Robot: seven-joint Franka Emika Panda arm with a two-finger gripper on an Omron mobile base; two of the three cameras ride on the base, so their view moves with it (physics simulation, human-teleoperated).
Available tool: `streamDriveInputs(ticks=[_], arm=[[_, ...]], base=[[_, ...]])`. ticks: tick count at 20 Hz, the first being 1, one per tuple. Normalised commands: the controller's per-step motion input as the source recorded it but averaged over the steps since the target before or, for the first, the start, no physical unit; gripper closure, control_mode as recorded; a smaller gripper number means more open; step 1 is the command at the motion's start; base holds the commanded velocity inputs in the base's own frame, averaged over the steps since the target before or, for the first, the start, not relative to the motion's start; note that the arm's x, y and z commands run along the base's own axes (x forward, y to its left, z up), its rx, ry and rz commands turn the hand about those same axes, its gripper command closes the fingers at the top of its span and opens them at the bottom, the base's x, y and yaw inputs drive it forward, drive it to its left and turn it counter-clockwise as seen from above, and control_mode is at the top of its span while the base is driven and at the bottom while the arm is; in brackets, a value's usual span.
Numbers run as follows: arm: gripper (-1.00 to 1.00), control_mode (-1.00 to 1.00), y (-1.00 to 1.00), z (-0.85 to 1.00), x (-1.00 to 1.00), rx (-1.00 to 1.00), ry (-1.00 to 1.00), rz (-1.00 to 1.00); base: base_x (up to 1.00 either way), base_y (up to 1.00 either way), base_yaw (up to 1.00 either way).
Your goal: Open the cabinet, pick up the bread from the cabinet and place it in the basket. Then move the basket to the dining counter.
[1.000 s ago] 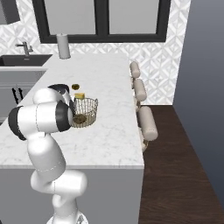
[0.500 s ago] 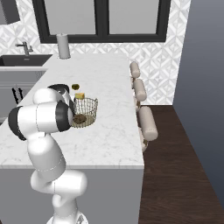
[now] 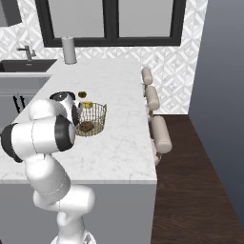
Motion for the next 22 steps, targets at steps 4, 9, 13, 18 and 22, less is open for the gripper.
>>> streamDriveInputs(ticks=[4, 9, 13, 18, 22], arm=[[1.00, -1.00, -0.01, 0.37, -0.34, 0.03, 0.00, -0.16], [1.00, -1.00, -0.06, -0.36, 0.45, 0.00, 0.00, 0.00], [1.00, -1.00, 0.00, -0.53, 0.47, 0.02, 0.00, 0.02], [1.00, -1.00, 0.00, -0.14, 0.18, 0.05, 0.00, 0.00], [1.00, -1.00, 0.00, -0.14, 0.35, 0.06, 0.00, -0.01]], base=[[0.00, 0.00, 0.00], [0.00, 0.00, 0.00], [0.00, 0.00, 0.00], [0.00, 0.00, 0.00], [0.00, 0.00, 0.00]])
